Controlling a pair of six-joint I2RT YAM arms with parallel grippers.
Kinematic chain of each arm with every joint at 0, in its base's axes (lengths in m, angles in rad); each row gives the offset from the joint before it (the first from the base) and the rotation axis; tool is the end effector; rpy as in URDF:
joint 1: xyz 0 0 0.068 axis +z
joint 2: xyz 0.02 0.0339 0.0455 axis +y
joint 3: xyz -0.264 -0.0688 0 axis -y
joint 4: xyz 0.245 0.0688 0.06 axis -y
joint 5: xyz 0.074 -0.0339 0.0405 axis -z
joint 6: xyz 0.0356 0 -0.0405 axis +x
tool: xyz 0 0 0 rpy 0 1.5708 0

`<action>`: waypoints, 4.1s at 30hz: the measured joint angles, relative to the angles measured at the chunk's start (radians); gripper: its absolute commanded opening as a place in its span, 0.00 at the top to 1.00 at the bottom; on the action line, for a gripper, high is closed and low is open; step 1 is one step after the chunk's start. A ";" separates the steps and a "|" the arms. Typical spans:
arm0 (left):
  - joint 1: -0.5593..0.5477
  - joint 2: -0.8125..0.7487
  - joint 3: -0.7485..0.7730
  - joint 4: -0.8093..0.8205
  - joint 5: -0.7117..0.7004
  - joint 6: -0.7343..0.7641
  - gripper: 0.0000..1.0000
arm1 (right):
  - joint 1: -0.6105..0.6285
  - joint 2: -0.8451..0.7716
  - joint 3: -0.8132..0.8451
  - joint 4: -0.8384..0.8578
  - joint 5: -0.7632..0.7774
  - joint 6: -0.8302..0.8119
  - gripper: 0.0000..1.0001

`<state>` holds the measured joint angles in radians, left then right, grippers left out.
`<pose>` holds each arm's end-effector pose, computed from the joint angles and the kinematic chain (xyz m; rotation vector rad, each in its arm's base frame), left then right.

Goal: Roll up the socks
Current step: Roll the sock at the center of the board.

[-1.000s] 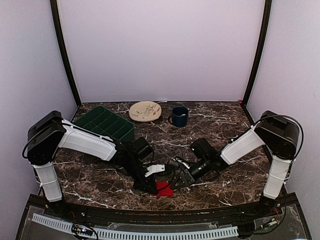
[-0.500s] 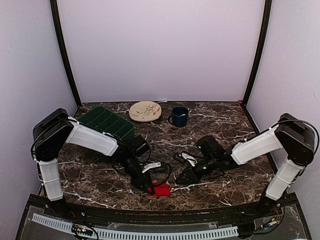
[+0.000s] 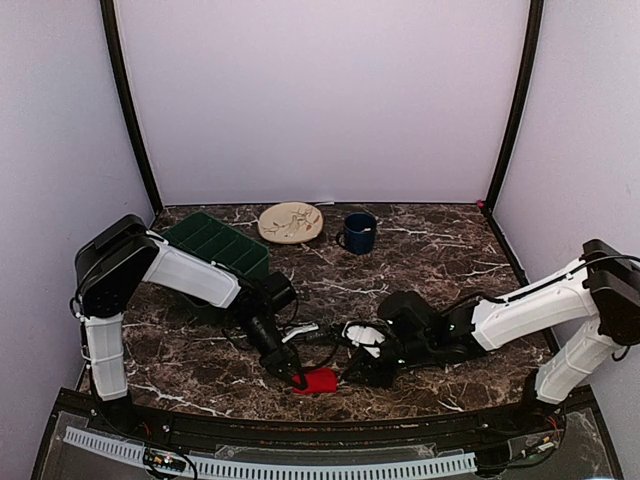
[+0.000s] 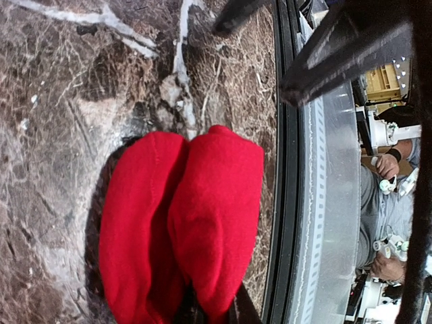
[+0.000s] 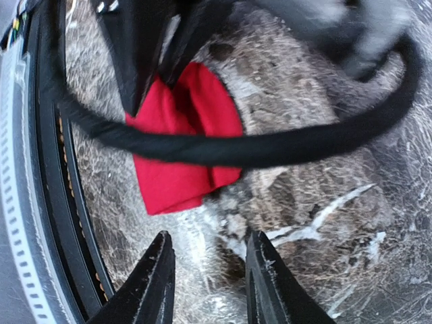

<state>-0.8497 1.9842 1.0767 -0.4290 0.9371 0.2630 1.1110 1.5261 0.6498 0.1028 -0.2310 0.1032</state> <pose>0.2071 -0.2790 0.1067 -1.5810 -2.2341 1.4167 0.1209 0.2625 0.1515 -1.3060 2.1172 0.8338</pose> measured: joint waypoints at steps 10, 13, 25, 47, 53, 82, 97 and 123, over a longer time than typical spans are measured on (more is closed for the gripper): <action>0.012 0.032 0.021 -0.039 0.044 -0.008 0.93 | 0.138 0.045 0.071 -0.056 0.137 -0.103 0.62; 0.016 0.042 0.027 -0.048 0.058 -0.008 0.93 | 0.158 0.061 0.095 -0.060 0.161 -0.126 0.60; 0.030 0.072 0.048 -0.085 0.101 -0.008 0.94 | 0.211 0.159 0.159 -0.085 0.238 -0.209 0.58; 0.039 0.095 0.051 -0.110 0.145 0.007 0.94 | 0.219 0.222 0.190 -0.084 0.317 -0.294 0.80; 0.040 0.099 0.053 -0.120 0.149 0.007 0.89 | 0.219 0.224 0.202 -0.094 0.299 -0.307 0.90; 0.094 0.005 0.020 -0.096 0.035 -0.066 0.76 | 0.138 0.256 0.270 -0.169 0.110 -0.269 0.98; 0.121 -0.101 -0.051 -0.061 -0.051 -0.111 0.75 | 0.098 0.268 0.282 -0.180 0.029 -0.232 0.98; 0.013 -0.556 -0.416 0.459 -0.473 -0.200 0.61 | -0.027 0.378 0.417 -0.322 -0.296 -0.179 0.98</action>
<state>-0.8364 1.4284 0.6609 0.0303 0.4641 0.0635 1.0836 1.9041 1.0664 -0.2188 -0.5270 -0.0757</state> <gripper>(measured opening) 0.390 0.084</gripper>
